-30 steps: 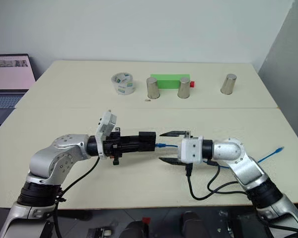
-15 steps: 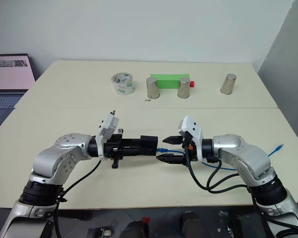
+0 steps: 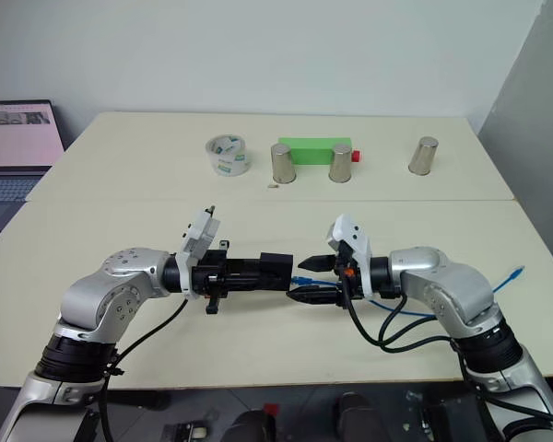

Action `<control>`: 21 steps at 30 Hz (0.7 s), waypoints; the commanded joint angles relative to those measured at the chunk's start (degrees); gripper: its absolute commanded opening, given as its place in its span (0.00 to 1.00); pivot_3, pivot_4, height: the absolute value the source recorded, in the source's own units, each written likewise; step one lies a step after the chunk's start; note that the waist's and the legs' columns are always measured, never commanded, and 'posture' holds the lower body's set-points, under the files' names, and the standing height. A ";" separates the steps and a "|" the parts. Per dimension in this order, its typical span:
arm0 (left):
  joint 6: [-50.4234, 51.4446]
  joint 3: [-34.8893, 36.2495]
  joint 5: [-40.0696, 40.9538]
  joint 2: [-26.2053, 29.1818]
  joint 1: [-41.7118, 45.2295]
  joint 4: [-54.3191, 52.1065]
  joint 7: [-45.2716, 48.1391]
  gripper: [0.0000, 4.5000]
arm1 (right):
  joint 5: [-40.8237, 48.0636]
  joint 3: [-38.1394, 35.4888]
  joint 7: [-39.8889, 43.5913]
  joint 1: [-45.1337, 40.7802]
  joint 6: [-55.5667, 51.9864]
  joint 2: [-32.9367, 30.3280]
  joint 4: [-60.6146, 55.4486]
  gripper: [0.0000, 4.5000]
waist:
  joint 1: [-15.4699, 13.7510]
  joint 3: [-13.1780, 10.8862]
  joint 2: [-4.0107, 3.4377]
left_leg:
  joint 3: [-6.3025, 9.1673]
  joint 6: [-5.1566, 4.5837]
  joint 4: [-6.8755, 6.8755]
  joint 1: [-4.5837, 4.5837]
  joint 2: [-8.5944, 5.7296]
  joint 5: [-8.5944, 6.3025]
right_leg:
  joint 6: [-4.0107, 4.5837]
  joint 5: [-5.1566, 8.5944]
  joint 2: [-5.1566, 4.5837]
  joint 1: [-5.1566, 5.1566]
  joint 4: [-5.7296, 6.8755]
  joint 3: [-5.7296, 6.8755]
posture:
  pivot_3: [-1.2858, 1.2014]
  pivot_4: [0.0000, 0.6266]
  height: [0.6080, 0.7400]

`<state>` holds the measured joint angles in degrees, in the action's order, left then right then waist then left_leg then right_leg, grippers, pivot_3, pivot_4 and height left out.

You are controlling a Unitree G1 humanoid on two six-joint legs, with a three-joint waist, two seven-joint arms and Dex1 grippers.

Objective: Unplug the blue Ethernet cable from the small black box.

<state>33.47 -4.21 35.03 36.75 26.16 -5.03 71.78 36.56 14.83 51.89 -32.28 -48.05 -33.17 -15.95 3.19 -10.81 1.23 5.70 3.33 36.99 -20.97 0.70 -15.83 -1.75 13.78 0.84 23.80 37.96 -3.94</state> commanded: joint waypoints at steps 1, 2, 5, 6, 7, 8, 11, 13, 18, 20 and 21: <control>-0.48 0.70 0.28 0.38 0.18 -2.43 0.09 0.17 | -1.11 0.15 1.32 -1.29 0.96 0.18 -0.67 0.52 | 0.01 0.00 0.00 | 0.00 0.00 0.00 0.00 0.00 0.00 | 0.00 0.00 0.00 0.00 0.00 0.00 | 0.52 0.24 1.00; -0.37 0.72 0.40 0.32 0.23 -2.42 0.04 0.17 | -1.42 0.28 1.52 -1.42 1.04 0.29 -0.57 0.46 | 0.01 0.00 0.00 | 0.00 0.00 0.00 0.00 0.00 0.00 | 0.00 0.00 0.00 0.00 0.00 0.00 | 0.52 0.24 1.00; -0.34 0.69 0.47 0.15 0.35 -2.33 -0.02 0.17 | -2.35 0.59 2.13 -1.74 1.36 0.51 -0.19 0.32 | 0.02 0.00 0.00 | 0.00 0.00 0.01 0.00 0.00 0.00 | 0.00 0.00 0.00 0.00 0.01 0.00 | 0.52 0.24 1.00; -0.41 0.60 0.40 0.12 0.39 -2.34 0.03 0.17 | -2.63 0.71 2.33 -1.85 1.53 0.52 -0.07 0.27 | 0.02 0.00 0.00 | 0.00 0.00 0.01 0.00 0.00 0.00 | 0.00 0.00 0.00 0.00 0.01 0.00 | 0.52 0.24 1.00; -0.40 0.46 0.41 0.11 0.40 -2.43 0.15 0.17 | -2.82 0.76 2.47 -1.98 1.59 0.60 0.08 0.23 | 0.02 0.00 0.00 | 0.00 0.00 0.01 0.00 0.00 0.00 | 0.00 0.00 0.00 0.00 0.01 0.00 | 0.52 0.24 1.00; -0.44 0.24 0.34 0.20 0.37 -2.56 0.36 0.17 | -2.98 0.82 2.67 -2.07 1.63 0.64 0.19 0.18 | 0.01 0.00 0.00 | 0.00 0.00 0.01 0.00 0.00 0.00 | 0.00 0.00 0.00 0.00 0.01 0.00 | 0.52 0.24 1.00; -0.93 -0.64 -0.24 0.72 -0.02 -3.07 1.36 0.17 | -3.28 0.86 3.53 -2.34 1.41 0.74 0.49 0.04 | 0.02 0.00 0.00 | 0.00 0.00 0.01 0.00 0.00 0.00 | 0.00 0.00 0.00 0.00 0.00 0.00 | 0.52 0.24 1.00; -1.46 -1.57 -0.86 1.32 -0.68 -3.69 2.45 0.17 | -3.17 0.98 4.72 -2.75 0.66 0.35 0.64 0.01 | 0.02 0.00 0.00 | 0.00 0.00 0.00 0.00 0.00 0.00 | 0.00 0.00 0.00 0.01 0.00 0.00 | 0.52 0.24 1.00; -2.72 -2.75 -2.09 2.09 -1.21 -4.04 3.97 0.17 | -3.35 1.50 7.09 -3.66 -0.50 -0.41 1.00 0.01 | 0.05 0.00 0.00 | 0.00 0.00 0.00 0.00 0.00 0.00 | 0.00 0.00 0.00 0.02 0.00 0.00 | 0.52 0.24 1.00; -3.20 -3.18 -2.66 2.48 -1.34 -3.98 4.59 0.17 | -3.93 1.94 7.90 -3.97 -0.75 -0.75 1.30 0.01 | 0.06 0.00 0.00 | -0.01 0.00 0.01 -0.01 0.00 0.00 | 0.00 0.00 0.00 0.02 0.01 0.00 | 0.52 0.24 1.00; -3.39 -3.30 -2.83 2.64 -1.41 -3.91 4.82 0.17 | -4.14 2.19 8.24 -4.12 -0.85 -0.94 1.49 0.01 | 0.06 0.00 0.00 | -0.01 0.00 0.01 0.00 0.00 0.00 | 0.00 0.00 0.00 0.01 0.01 0.00 | 0.52 0.24 1.00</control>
<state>30.83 -6.21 32.79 38.62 25.18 -6.70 74.72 32.65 18.20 59.26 -34.65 -49.34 -33.60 -13.73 3.25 -10.81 1.23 5.69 3.33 37.00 -20.97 0.71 -15.83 -1.75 13.78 0.85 23.82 37.97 -3.94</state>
